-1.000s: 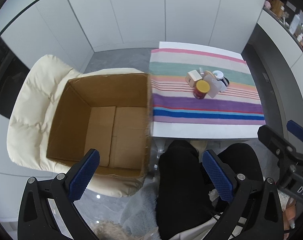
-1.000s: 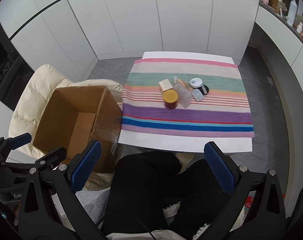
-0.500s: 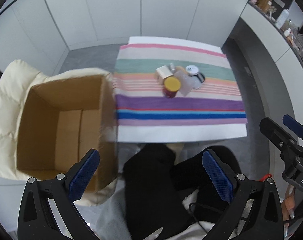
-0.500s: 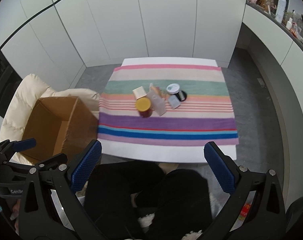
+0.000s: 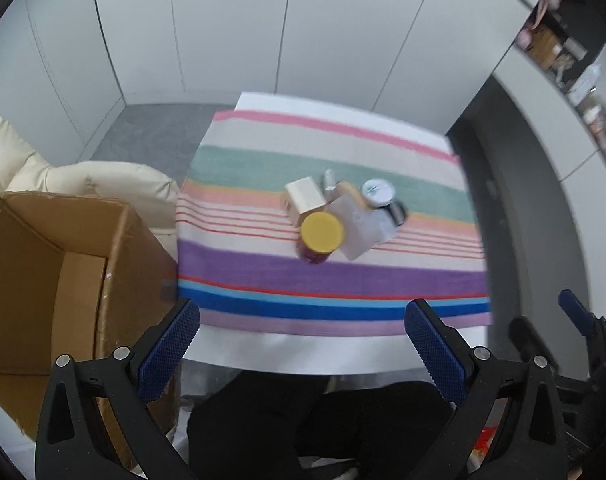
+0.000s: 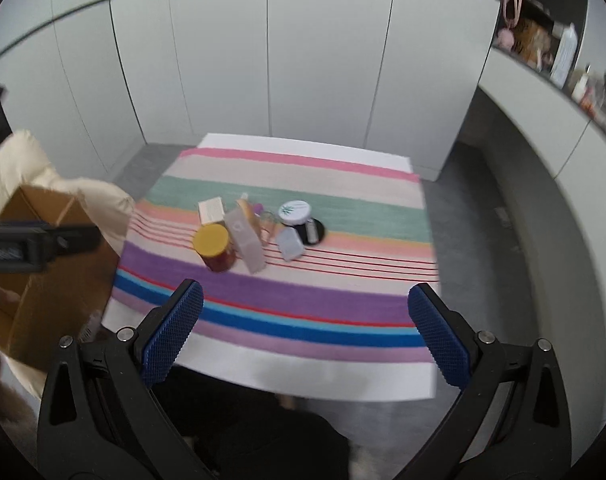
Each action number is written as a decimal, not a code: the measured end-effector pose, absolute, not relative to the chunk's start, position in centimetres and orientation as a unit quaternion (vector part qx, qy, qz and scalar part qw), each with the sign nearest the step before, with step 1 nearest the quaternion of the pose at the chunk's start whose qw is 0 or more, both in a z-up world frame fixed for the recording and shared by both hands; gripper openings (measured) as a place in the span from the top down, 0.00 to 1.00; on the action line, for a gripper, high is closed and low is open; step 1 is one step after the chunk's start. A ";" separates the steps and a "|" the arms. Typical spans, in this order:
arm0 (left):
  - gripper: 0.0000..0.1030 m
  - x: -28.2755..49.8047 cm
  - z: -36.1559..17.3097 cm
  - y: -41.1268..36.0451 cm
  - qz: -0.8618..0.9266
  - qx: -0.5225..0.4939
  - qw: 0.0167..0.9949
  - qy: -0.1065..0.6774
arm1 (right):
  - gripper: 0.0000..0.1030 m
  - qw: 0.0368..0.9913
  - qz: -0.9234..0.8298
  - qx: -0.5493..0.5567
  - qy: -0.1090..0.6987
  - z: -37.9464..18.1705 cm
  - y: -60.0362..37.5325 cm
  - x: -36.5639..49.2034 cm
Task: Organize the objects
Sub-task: 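Grasp the clear plastic box with right tool while left tool grasps yellow-lidded jar, then carry the clear box and yellow-lidded jar over the cardboard box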
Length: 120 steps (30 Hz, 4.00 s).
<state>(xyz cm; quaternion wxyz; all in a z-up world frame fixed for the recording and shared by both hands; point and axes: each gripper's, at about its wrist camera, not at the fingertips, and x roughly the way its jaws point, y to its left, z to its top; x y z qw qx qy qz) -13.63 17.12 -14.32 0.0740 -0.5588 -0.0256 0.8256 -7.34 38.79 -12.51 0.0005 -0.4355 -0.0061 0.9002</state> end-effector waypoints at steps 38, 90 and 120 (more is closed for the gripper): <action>0.01 -23.1 -35.1 18.4 0.767 -0.635 0.069 -0.065 | 0.72 -0.110 0.872 -0.478 -0.004 -31.1 37.0 -19.7; 0.46 -23.5 -12.2 19.5 0.863 -0.502 0.051 0.024 | 0.72 0.025 0.907 -0.418 0.049 -10.9 44.3 -16.8; 0.46 -18.4 -1.8 17.2 0.883 -0.464 0.064 0.019 | 0.72 0.024 0.922 -0.386 0.032 -1.4 44.1 -14.1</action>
